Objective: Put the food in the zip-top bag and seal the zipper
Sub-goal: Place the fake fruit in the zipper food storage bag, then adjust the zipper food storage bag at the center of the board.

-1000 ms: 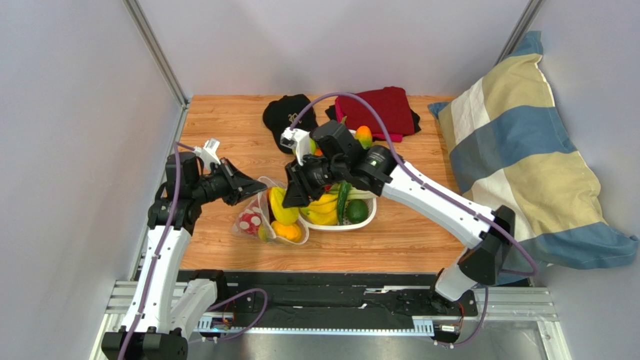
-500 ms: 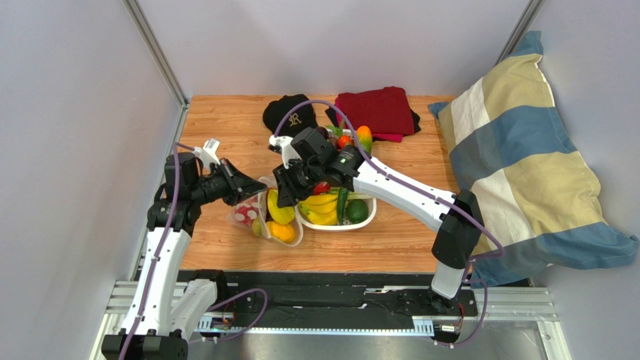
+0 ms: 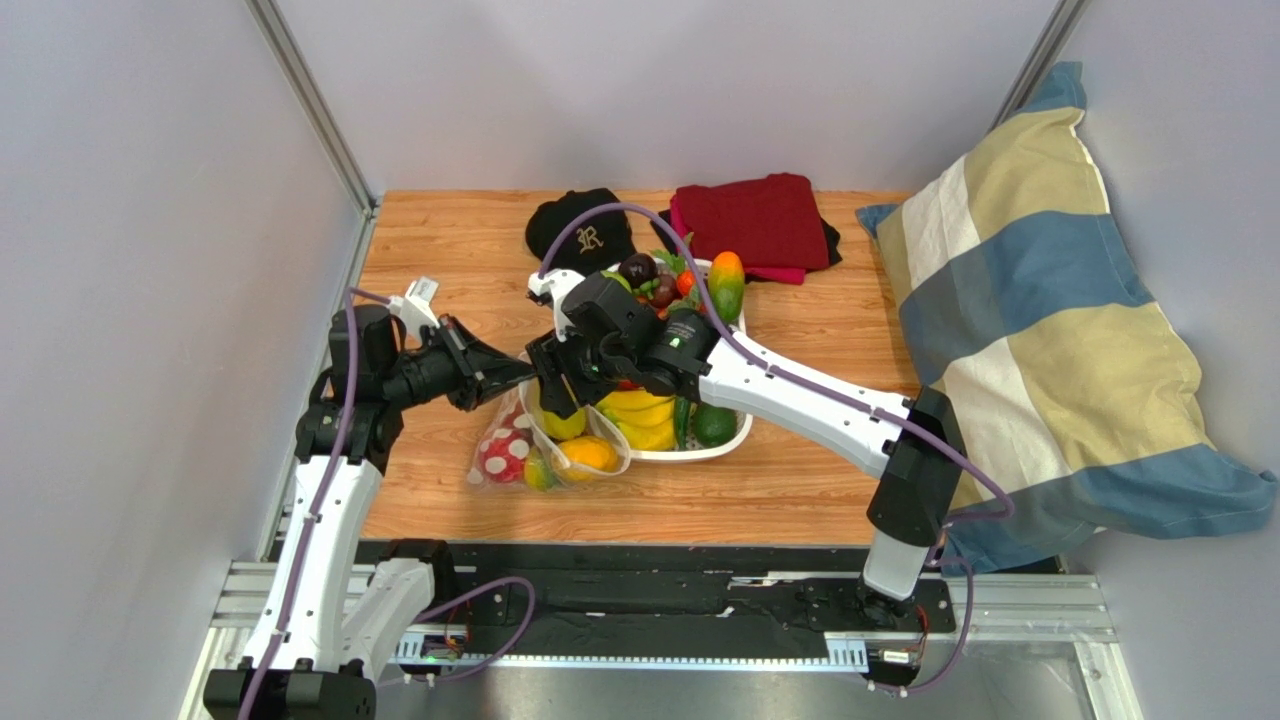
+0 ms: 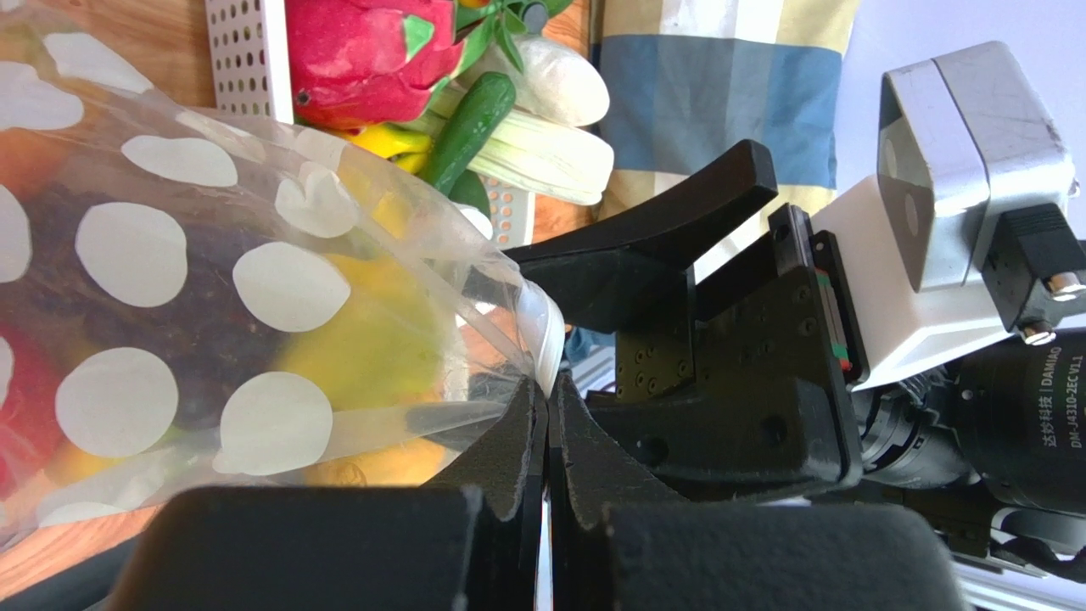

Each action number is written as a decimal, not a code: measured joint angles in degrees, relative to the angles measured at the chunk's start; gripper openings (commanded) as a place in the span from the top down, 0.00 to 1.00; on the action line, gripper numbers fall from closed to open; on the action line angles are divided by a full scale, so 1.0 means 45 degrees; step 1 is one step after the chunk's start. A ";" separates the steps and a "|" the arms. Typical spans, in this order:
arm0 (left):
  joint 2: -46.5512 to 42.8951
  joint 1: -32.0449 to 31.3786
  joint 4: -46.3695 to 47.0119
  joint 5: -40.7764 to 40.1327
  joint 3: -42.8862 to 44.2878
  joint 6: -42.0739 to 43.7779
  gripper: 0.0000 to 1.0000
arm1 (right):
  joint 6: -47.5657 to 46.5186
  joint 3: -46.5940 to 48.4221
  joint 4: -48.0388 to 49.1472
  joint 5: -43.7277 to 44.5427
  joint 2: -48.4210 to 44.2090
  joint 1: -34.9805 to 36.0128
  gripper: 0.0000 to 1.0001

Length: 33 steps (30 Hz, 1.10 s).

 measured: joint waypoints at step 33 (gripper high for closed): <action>-0.0287 0.0000 -0.0767 0.0554 0.0481 0.0792 1.00 | -0.1409 -0.2997 -0.0204 -0.4235 -0.1389 -0.1098 1.00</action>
